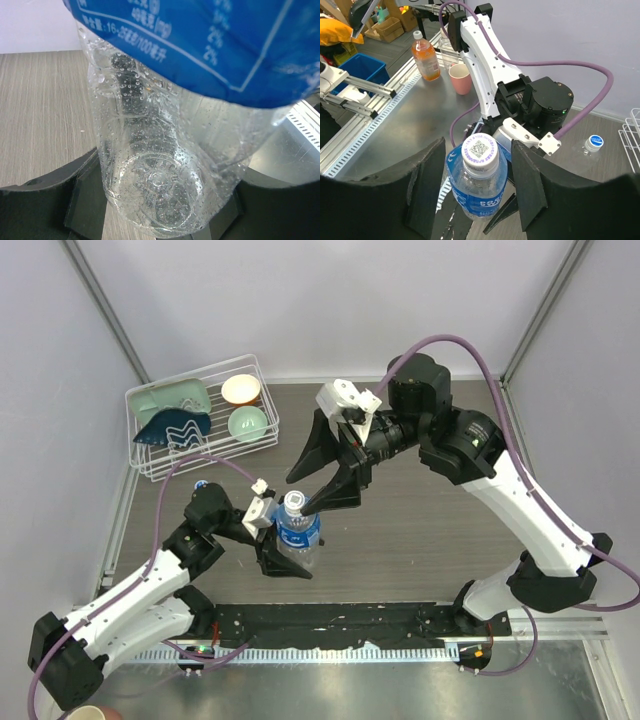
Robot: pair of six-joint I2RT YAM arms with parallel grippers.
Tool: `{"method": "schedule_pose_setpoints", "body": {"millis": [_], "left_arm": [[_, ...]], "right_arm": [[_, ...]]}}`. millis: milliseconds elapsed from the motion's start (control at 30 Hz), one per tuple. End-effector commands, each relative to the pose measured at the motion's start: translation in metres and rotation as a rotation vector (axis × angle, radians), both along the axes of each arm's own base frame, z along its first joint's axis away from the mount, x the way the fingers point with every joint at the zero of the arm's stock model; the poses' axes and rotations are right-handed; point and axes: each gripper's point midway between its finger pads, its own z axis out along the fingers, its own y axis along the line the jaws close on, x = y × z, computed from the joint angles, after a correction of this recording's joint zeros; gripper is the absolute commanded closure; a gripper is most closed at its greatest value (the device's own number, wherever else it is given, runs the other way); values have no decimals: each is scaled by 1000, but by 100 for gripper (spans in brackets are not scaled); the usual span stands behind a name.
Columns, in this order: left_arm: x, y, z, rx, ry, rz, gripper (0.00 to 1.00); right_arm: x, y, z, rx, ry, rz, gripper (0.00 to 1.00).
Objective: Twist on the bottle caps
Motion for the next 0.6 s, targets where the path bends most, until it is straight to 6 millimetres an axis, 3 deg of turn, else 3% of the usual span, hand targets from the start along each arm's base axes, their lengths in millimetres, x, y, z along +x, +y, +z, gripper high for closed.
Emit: {"method": "schedule_pose_setpoints", "body": {"millis": [0, 133, 567], "left_arm": [[2, -2, 18, -32, -31, 6, 100], [3, -2, 16, -33, -32, 16, 100], [6, -3, 18, -41, -36, 41, 100]], "right_arm": [[-7, -1, 13, 60, -8, 49, 42], [-7, 1, 10, 52, 9, 54, 51], [-5, 3, 3, 40, 21, 52, 48]]}}
